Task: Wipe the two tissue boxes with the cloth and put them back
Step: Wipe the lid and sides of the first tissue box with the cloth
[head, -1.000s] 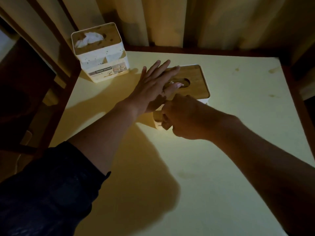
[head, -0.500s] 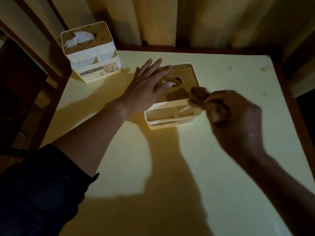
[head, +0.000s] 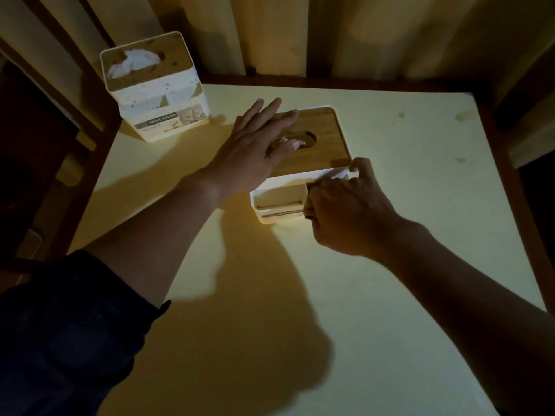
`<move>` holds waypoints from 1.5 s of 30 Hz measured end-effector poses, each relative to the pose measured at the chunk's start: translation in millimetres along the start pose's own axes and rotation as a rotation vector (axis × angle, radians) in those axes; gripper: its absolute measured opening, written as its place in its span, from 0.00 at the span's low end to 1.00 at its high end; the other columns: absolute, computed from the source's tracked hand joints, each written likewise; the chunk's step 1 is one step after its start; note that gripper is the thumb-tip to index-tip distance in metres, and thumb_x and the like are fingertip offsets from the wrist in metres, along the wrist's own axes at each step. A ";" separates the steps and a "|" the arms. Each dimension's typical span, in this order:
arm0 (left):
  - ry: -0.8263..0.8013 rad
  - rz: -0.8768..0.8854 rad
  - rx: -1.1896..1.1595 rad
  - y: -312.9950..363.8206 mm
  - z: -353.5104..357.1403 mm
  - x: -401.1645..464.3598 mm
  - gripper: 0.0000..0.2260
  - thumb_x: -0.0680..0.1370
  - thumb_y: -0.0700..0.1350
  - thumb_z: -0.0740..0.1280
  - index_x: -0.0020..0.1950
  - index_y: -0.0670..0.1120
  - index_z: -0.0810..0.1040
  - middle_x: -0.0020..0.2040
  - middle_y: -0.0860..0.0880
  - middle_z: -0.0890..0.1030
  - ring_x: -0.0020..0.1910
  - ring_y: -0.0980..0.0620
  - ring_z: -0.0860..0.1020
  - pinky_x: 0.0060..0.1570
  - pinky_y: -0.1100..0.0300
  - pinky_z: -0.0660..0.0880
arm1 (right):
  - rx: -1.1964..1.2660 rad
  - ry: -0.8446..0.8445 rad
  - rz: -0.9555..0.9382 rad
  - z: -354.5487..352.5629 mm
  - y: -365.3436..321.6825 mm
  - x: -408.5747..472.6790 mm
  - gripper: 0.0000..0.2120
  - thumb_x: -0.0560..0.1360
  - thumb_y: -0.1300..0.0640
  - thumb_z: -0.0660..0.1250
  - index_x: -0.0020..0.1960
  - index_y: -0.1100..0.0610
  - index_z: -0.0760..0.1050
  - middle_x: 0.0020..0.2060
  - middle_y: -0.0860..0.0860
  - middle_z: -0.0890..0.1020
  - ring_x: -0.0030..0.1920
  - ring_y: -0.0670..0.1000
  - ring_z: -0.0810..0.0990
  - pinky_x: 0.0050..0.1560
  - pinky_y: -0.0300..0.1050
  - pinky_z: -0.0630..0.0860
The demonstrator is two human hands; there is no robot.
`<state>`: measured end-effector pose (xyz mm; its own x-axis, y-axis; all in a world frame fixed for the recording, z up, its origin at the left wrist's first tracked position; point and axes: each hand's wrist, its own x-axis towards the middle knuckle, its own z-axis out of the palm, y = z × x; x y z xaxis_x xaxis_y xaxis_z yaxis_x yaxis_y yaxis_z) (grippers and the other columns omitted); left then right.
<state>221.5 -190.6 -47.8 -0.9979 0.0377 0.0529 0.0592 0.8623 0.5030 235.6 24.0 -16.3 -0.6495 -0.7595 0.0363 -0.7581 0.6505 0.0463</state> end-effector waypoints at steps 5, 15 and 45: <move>0.006 0.003 0.013 0.2 0.2 0.1 0.26 0.85 0.60 0.57 0.83 0.57 0.60 0.85 0.54 0.53 0.83 0.54 0.44 0.80 0.50 0.47 | -0.016 -0.452 -0.002 -9.9 4.0 24.6 0.17 0.83 0.54 0.55 0.36 0.52 0.59 0.39 0.48 0.67 0.35 0.50 0.64 0.58 0.57 0.61; -0.005 -0.010 0.002 1.5 -0.6 0.1 0.26 0.85 0.60 0.57 0.83 0.58 0.59 0.85 0.54 0.52 0.83 0.54 0.44 0.76 0.59 0.44 | 0.323 -0.033 -0.061 -14.6 11.4 -5.5 0.08 0.76 0.66 0.67 0.50 0.55 0.77 0.47 0.52 0.87 0.44 0.61 0.86 0.43 0.53 0.81; -0.011 0.046 0.059 4.4 -5.1 -3.6 0.24 0.86 0.58 0.56 0.82 0.56 0.61 0.83 0.54 0.57 0.82 0.51 0.51 0.79 0.50 0.51 | 0.220 -0.605 0.015 -25.3 11.2 29.2 0.12 0.81 0.64 0.63 0.63 0.64 0.78 0.52 0.58 0.81 0.49 0.57 0.81 0.52 0.49 0.83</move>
<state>225.5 -189.6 -41.4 -0.9944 0.0831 0.0647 0.1034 0.8880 0.4481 209.6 9.1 10.5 -0.5298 -0.6566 -0.5368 -0.7015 0.6950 -0.1578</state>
